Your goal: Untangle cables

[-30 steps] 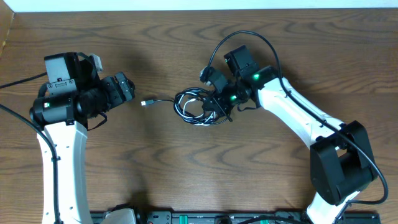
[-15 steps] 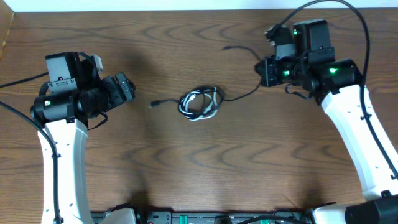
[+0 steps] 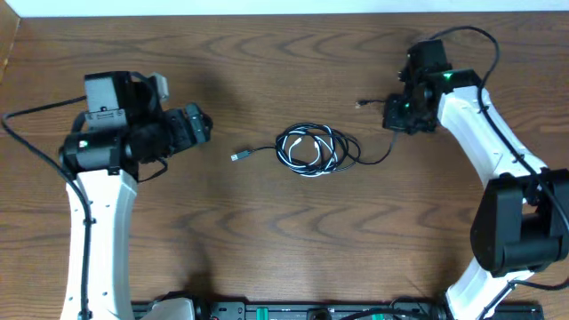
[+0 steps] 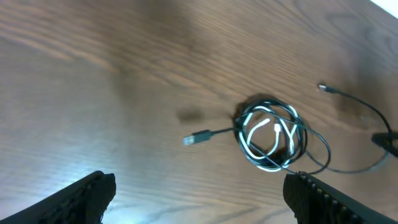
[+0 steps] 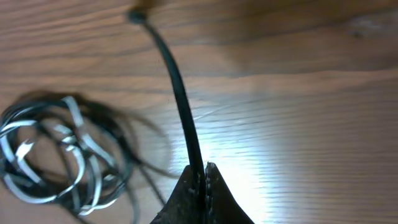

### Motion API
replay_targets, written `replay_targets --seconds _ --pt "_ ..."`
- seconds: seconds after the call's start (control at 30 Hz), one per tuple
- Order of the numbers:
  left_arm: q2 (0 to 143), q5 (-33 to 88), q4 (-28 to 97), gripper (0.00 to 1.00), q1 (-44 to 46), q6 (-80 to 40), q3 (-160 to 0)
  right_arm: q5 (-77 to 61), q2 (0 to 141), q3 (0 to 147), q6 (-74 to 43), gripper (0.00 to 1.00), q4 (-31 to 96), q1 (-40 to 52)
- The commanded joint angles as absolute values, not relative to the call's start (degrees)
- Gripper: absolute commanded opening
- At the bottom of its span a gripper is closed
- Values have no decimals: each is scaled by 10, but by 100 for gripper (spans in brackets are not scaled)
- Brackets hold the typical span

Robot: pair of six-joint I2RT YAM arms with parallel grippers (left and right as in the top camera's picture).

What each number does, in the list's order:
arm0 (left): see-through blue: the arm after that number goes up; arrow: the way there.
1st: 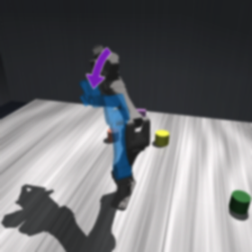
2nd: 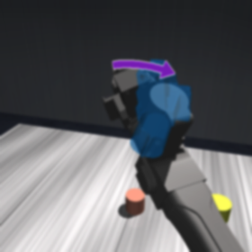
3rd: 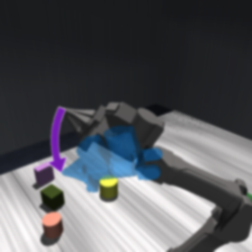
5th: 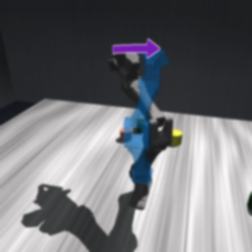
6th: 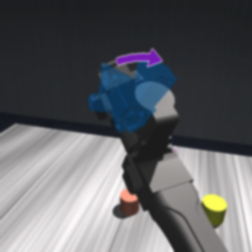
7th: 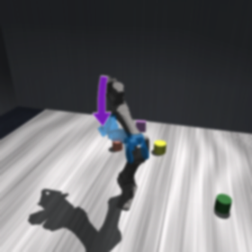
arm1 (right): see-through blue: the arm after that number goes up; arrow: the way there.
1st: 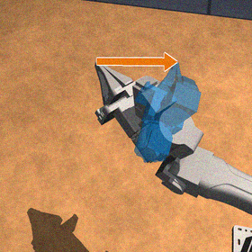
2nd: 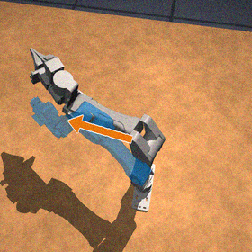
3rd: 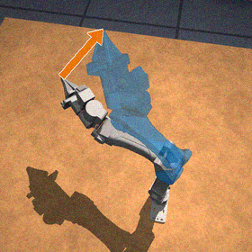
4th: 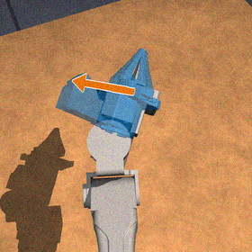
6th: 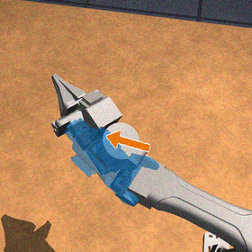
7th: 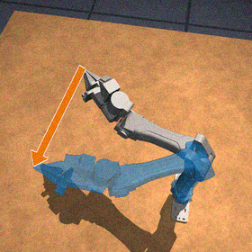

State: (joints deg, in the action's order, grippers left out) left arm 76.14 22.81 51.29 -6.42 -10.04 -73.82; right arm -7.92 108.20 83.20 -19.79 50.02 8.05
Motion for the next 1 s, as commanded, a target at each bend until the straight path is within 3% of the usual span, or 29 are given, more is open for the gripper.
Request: replay_targets --seconds 0.0,0.07,0.3,0.43,0.7,0.97 --pt "772 238 496 92 -34 -86 -747 -70 1092 830 -205 4 506 54" --pt "779 238 483 92 -15 -86 -746 -70 1094 830 -197 11 511 49" --pt "835 239 445 92 63 -87 -744 -59 1098 830 -175 59 536 47" --pt "887 278 396 92 116 -87 -744 -60 1098 830 -167 71 538 45" --pt "974 309 320 88 220 -96 -744 -59 1098 830 -145 77 536 39" --pt "1048 304 252 82 309 -98 -744 -101 1098 830 -125 78 532 -30"
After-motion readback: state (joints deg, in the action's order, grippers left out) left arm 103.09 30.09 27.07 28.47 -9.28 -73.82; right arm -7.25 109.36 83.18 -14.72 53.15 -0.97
